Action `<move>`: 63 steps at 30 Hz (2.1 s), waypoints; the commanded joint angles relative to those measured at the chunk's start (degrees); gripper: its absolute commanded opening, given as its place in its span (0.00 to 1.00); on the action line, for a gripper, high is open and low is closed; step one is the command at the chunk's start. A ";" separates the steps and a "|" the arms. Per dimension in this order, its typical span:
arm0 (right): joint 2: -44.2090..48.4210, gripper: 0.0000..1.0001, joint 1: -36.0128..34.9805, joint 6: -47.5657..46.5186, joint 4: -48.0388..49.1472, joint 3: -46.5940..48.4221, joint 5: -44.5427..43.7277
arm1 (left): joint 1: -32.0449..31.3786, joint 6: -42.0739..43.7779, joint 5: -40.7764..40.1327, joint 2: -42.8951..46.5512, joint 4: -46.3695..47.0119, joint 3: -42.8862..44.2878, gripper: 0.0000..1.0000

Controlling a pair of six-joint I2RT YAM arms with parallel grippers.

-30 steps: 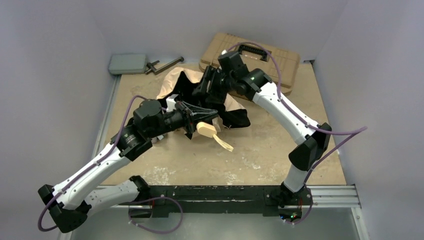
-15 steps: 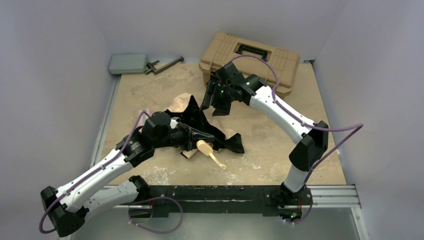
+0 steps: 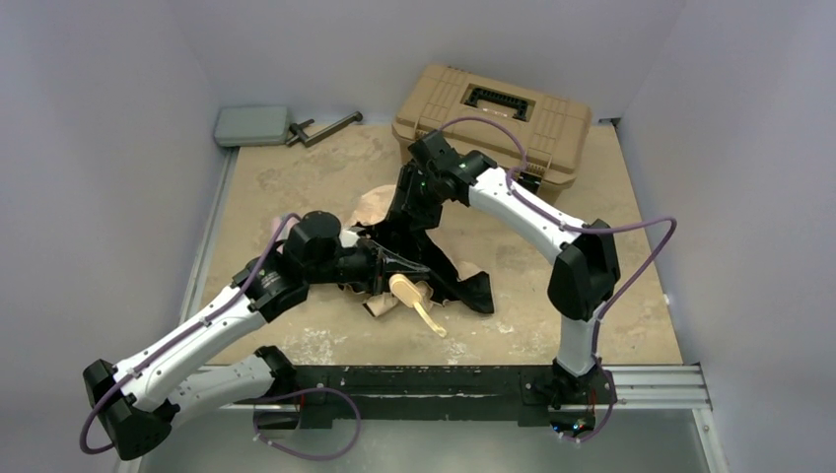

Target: Open the umbrella

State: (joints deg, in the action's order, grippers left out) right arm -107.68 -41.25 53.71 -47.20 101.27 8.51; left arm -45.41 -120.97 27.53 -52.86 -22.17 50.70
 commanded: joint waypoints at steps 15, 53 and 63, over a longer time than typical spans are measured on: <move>-16.72 0.55 10.78 -7.80 -3.92 21.75 -7.19 | -0.25 -1.99 5.69 6.89 -11.76 5.03 0.00; 32.22 0.49 9.60 20.81 12.13 -24.33 9.80 | -0.25 3.65 13.59 -5.49 5.32 4.80 0.00; 23.88 0.30 2.46 25.25 18.47 -28.62 11.26 | -0.21 9.24 16.98 -8.78 1.94 8.41 0.00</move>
State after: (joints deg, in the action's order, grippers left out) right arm -82.39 -38.06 76.09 -33.04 73.49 18.20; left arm -45.45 -117.16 40.53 -60.77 -21.10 54.02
